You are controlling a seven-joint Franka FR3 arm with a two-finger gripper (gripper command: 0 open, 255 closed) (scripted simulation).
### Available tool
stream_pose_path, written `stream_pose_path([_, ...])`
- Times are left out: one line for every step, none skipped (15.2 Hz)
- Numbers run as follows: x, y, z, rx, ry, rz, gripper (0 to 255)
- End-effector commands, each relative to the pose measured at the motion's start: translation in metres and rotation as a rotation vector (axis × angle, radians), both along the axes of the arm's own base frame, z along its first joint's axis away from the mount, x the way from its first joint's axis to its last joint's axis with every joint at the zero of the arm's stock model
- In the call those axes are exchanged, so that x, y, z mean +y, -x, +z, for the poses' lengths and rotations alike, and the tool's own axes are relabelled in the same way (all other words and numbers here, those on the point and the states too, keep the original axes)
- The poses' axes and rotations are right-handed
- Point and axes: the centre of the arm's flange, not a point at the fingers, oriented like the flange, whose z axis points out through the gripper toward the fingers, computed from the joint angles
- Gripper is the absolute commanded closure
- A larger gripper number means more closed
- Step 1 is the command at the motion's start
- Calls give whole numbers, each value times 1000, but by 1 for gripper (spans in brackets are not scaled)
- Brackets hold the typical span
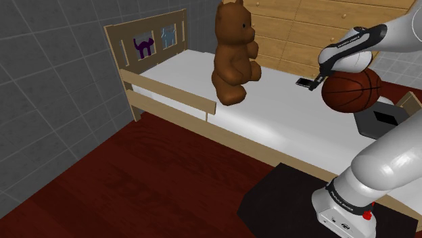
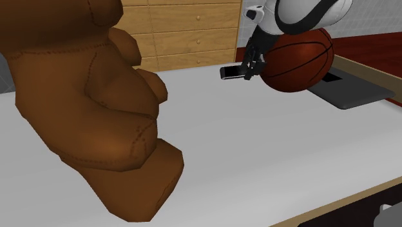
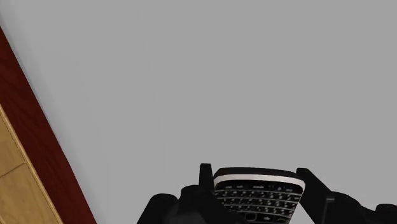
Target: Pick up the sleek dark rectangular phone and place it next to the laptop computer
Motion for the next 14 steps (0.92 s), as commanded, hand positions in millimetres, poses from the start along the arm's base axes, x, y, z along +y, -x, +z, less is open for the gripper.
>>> stream_pose_path([0,0,0,0,0,0,0])
stream_pose_path([0,0,0,0,0,0,0])
stream_pose_path([2,-15,9,29,-13,-6,0])
stream_pose_path([4,-30,17,58,-26,-13,0])
stream_pose_path([5,-46,25,87,-38,-19,0])
stream_pose_path([5,-50,26,94,-42,-20,0])
stream_pose_path([4,-51,21,94,-42,-20,0])
stream_pose_path([3,-51,16,94,-42,-20,0])
stream_pose_path([2,-52,11,94,-42,-20,0])
stream_pose_path([1,-53,6,94,-42,-20,0])
stream_pose_path([0,-54,1,94,-42,-20,0])
stream_pose_path([-1,-55,-4,94,-42,-20,0])
stream_pose_path([-3,-56,-12,94,-42,-20,0])
stream_pose_path([-3,-56,-12,94,-42,-20,0])
